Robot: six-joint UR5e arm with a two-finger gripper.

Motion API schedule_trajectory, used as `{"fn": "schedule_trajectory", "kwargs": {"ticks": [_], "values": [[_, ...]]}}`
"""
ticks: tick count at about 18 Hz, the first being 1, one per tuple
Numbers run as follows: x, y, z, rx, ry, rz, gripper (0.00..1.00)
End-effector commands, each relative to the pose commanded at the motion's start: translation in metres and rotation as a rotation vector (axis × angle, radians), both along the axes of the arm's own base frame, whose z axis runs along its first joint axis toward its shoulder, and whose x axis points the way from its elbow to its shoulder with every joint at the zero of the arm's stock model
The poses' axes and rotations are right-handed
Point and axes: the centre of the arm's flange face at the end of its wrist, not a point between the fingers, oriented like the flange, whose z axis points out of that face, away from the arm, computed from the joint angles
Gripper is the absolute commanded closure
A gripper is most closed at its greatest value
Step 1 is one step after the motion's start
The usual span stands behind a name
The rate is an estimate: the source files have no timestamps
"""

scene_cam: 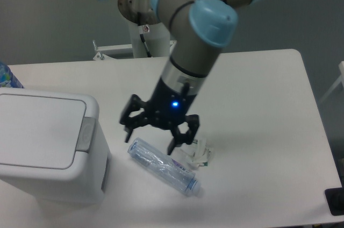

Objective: Open the trash can
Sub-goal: 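Lower the gripper onto the lid edge of the white trash can, then push the lid edge so the trash can lid flips open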

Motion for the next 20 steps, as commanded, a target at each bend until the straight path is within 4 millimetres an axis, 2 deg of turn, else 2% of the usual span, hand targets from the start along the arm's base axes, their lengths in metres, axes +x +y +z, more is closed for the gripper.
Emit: {"fn": "schedule_trajectory", "kwargs": {"ticks": [3, 8, 20], "values": [[0.014, 0.008, 0.000, 0.003, 0.003, -0.019, 0.00], [0.033, 0.015, -0.013, -0.016, -0.011, -0.048, 0.00], [0.034, 0.014, -0.019, -0.025, -0.018, -0.048, 0.00]]}}
